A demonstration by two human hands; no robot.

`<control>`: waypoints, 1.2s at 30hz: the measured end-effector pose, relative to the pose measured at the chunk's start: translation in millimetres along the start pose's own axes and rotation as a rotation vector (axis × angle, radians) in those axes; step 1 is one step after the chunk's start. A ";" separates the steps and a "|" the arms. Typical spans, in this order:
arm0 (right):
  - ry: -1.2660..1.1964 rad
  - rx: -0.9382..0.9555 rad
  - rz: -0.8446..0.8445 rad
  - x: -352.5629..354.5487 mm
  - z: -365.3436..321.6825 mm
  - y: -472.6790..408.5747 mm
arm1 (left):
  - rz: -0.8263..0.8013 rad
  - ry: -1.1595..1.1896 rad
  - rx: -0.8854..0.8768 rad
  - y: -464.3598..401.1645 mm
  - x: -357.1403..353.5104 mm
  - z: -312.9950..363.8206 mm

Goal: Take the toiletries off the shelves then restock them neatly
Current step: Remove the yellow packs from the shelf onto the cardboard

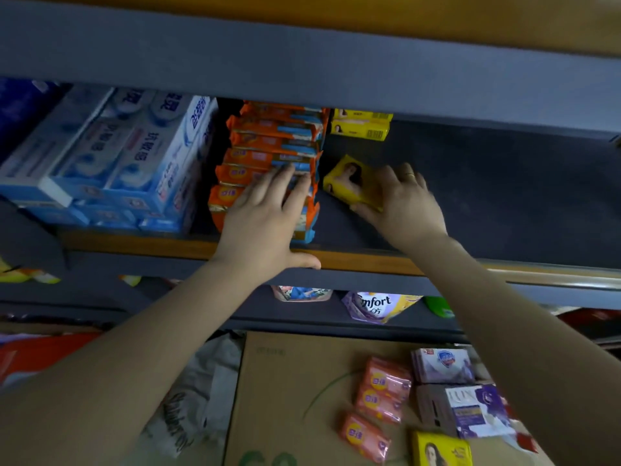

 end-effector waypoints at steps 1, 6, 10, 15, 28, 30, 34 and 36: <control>-0.051 -0.030 -0.028 -0.7 0.2 -0.1 | 0.008 0.002 -0.002 0.2 0.0 0.1; -0.081 -0.115 -0.195 -12.9 -1.1 -17.5 | 0.025 -0.033 -0.017 1.8 -2.1 1.4; -0.136 -0.105 -0.140 -1.8 -0.3 -6.1 | -0.003 -0.042 -0.019 3.7 -1.5 4.8; -0.432 -0.012 0.181 53.1 -3.5 48.0 | 0.003 -0.032 0.008 15.7 4.1 19.0; -0.147 0.023 -0.141 7.2 100.9 263.7 | 0.040 0.216 -0.361 75.9 -22.3 121.4; -0.057 -0.011 -0.240 -20.2 120.5 290.1 | -0.059 0.286 -0.427 99.1 -41.5 149.1; 0.090 -0.064 -0.461 -87.6 160.7 338.5 | -0.387 0.464 -0.428 150.8 -98.0 201.7; 0.139 -0.077 -0.534 -114.0 176.8 355.0 | -0.542 0.503 -0.401 173.8 -122.6 224.5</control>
Point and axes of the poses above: each hand's wrist, its own y-axis away from the middle knuckle, its own x-axis out of the back of the hand, z = x × y, the point moved 6 cm from there along -y, towards the middle knuckle, and after that the axes turned 5 degrees about -y, right-handed, at the moved point
